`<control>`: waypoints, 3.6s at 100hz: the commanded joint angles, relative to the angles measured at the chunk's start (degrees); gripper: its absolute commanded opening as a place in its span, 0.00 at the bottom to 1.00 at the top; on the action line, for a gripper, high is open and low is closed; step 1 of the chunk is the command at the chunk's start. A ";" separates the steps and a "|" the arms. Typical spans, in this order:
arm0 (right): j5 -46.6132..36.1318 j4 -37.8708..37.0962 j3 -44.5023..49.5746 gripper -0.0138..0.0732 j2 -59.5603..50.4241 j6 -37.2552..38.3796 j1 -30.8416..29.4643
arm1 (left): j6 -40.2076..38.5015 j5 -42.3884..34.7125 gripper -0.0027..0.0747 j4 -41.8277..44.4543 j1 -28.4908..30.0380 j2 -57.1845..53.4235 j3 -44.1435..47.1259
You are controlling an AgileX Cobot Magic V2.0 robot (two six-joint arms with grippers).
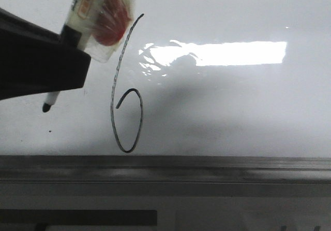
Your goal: Write number 6 on whiteboard
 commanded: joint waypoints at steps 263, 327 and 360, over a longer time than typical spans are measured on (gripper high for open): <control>-20.10 -8.14 23.61 0.09 -33.87 -0.27 -2.27 | 7.31 12.92 0.01 -30.93 16.50 -41.02 3.52; -25.88 -10.85 44.11 0.09 -50.27 -1.37 -2.27 | 7.41 12.96 0.01 -23.67 16.50 -48.98 14.63; -25.88 -10.85 44.11 0.09 -50.27 -1.37 -2.27 | 7.41 12.96 0.01 -23.67 16.50 -48.98 15.03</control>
